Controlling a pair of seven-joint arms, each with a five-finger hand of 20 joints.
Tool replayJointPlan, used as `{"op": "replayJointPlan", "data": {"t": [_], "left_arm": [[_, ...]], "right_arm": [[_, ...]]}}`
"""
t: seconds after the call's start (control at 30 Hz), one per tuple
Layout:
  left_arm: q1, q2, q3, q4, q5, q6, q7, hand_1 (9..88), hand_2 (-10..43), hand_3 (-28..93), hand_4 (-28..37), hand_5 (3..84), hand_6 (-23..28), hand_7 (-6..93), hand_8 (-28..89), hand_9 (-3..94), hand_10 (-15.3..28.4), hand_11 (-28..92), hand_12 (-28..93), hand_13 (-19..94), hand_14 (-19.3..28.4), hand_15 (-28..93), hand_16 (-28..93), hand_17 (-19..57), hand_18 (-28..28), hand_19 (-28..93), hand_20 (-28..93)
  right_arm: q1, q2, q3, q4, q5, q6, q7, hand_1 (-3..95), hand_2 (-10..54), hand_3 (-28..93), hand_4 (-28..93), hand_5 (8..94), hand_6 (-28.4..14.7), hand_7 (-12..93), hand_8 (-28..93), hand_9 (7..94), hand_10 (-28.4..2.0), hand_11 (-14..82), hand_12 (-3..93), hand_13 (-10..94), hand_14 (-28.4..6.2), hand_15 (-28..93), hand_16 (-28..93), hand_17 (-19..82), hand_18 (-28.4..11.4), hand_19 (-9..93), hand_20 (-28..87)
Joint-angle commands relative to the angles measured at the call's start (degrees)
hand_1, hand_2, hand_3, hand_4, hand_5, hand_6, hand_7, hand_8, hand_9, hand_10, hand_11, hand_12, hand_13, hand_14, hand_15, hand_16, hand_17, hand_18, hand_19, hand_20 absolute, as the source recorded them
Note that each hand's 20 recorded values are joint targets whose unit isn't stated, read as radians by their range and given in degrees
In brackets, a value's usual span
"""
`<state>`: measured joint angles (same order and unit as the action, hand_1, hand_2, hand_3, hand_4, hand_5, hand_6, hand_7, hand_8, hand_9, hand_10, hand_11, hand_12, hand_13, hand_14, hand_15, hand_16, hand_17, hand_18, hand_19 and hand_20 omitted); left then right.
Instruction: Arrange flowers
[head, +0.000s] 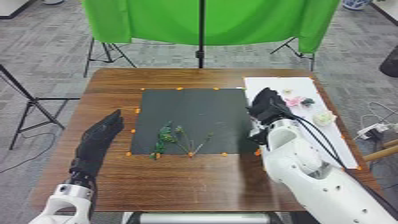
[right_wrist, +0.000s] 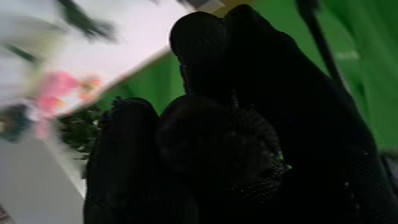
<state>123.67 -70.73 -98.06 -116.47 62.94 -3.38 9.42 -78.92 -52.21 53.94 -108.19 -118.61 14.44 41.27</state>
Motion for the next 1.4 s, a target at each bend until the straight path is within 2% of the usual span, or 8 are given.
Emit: {"op": "replayJointPlan", "data": {"t": [0.03,0.3,0.4,0.43,0.53,0.6,1.1,1.4], "left_arm": [[0.3,-0.56,0.16,0.1,-0.12,-0.31,-0.3,22.0,-6.0,67,-23.0,38.1,4.0,3.2,-4,34.7,11.1,5,12,25,15.4,5,5,-1.4,13.3,0,16],[0.9,-0.52,-0.05,-0.1,-0.22,-0.26,-0.17,22.1,-6.1,67,-23.1,38.0,4.0,3.3,-4,34.8,11.2,5,12,25,15.4,5,5,-1.4,13.3,0,16],[1.1,-0.6,-0.04,-0.14,-0.2,-0.37,-0.36,22.2,-5.9,67,-23.1,38.1,4.0,3.3,-4,34.8,11.1,5,12,25,15.4,5,5,-1.4,13.3,0,16],[1.1,-0.65,-0.03,-0.13,-0.15,-0.46,-0.48,22.2,-5.9,67,-23.1,38.1,4.1,3.2,-4,34.8,11.1,5,12,25,15.4,5,5,-1.4,13.2,0,16],[0.9,-0.68,0.03,-0.11,-0.02,-0.53,-0.55,22.2,-5.9,67,-23.0,38.1,4.1,3.2,-4,34.8,11.1,5,12,25,15.4,5,5,-1.4,13.2,0,16],[0.7,-0.61,0.15,0.03,-0.01,-0.58,-0.74,22.1,-5.8,67,-23.0,38.1,4.1,3.2,-4,34.8,11.1,5,12,25,15.4,5,5,-1.4,13.2,0,16],[0.6,-0.58,0.15,-0.07,0.29,-0.9,-1.32,22.2,-6.1,67,-22.8,38.0,4.1,3.0,-4,34.7,11.1,5,12,25,15.3,5,5,-1.5,13.2,0,16],[0.4,-0.5,0.29,-0.05,0.43,-1.33,-2.02,22.4,-6.4,67,-22.9,37.9,4.2,2.9,-4,34.7,11.1,5,12,25,15.4,5,5,-1.6,13.2,0,16]], "right_arm": [[-1.0,-1.4,-0.1,-2.6,0.9,0.2,-2.3,66.2,-9.5,44,9,81.5,-5.3,23,26,90.3,-12.8,37.4,34.0,94,-0.9,62,22,79,-2.6,88,44],[-1.3,-0.2,1.4,-2.4,-7.4,-9.1,2.7,62.5,-9.5,46,7,80.0,-4.9,23,26,89.0,-13.0,34.8,35.9,94,-1.5,60,25,77,-2.2,89,43],[-2.4,0.5,3.4,-3.0,-8.3,-12.3,4.7,58.9,-9.5,38,8,77.6,-6.2,17,25,86.9,-14.9,31.3,28.1,94,-2.1,56,29,75,-2.1,90,42],[-2.6,0.5,4.0,-3.1,-7.9,-13.2,5.5,55.5,-9.5,42,5,76.9,-6.6,16,23,86.6,-15.4,29.6,26.6,94,-2.3,55,29,75,-1.9,90,42],[-3.1,0.6,5.7,-3.1,-6.6,-16.7,7.4,42.1,-9.5,56,-2,75.5,-8.0,14,-2,86.3,-17.3,23.4,23.1,94,-2.8,53,30,74,-1.7,89,42],[-3.3,0.5,6.3,-2.9,-5.6,-17.8,8.1,39.6,-9.5,56,-3,74.9,-9.0,13,-4,85.9,-18.2,20.7,21.8,94,-3.0,52,30,74,-1.7,89,41],[-2.1,-1.0,4.0,2.7,-6.8,-21.8,10.7,38.7,-9.5,51,-3,77.2,-10.2,13,-4,87.6,-19.2,20.6,21.2,94,-3.3,51,29,75,-1.0,87,40],[3.0,-0.7,-5.4,6.8,-8.9,-24.0,8.8,37.9,-9.5,45,-8,77.3,-10.3,13,-3,87.7,-19.2,21.8,21.8,94,-3.2,51,29,75,-1.0,85,41]]}}
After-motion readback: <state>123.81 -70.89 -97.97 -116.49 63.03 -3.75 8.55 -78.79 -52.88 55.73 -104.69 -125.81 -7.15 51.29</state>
